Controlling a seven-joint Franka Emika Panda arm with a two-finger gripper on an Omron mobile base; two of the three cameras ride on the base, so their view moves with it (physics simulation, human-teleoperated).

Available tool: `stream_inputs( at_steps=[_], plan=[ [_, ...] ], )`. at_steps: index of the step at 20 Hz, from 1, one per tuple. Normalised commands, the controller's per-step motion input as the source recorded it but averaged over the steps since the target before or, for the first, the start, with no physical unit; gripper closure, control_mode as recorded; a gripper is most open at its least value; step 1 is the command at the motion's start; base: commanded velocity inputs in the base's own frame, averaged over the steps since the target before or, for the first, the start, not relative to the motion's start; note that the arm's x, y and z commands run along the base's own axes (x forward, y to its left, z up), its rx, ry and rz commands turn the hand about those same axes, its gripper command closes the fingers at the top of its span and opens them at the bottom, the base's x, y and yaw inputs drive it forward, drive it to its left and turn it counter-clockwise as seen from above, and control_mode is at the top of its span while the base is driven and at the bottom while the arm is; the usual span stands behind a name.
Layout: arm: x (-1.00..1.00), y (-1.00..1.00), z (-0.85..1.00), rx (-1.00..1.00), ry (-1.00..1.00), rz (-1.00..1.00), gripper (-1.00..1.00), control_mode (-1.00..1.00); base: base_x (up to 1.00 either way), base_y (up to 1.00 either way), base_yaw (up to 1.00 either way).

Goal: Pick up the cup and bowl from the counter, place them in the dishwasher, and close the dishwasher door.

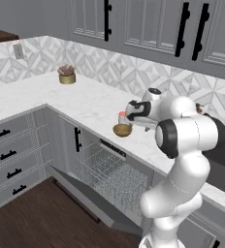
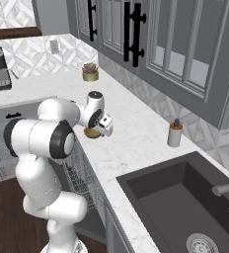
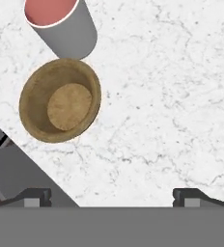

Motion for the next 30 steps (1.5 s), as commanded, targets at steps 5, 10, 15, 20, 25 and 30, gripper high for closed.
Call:
stream_inputs(
  at_steps=[5, 10, 15, 20, 25, 30],
  plan=[
    [0.35, 0.09, -0.28, 0.10, 0.00, -0.20, -1.00, -1.00, 0.00, 0.00, 0.00],
    [0.45, 0.05, -0.25, 0.02, 0.00, -0.13, -1.00, -1.00, 0.00, 0.00, 0.00],
    [0.40, 0.16, -0.33, 0.00, 0.02, -0.09, -1.00, -1.00, 0.00, 0.00, 0.00],
    [0.35, 0.21, -0.31, 0.00, 0.03, -0.05, -1.00, -1.00, 0.00, 0.00, 0.00],
    [0.22, 0.04, -0.34, 0.00, 0.01, -0.04, -1.00, -1.00, 0.00, 0.00, 0.00],
    [0.07, 0.12, -0.34, 0.00, 0.01, -0.05, 1.00, -1.00, 0.00, 0.00, 0.00]
  ],
)
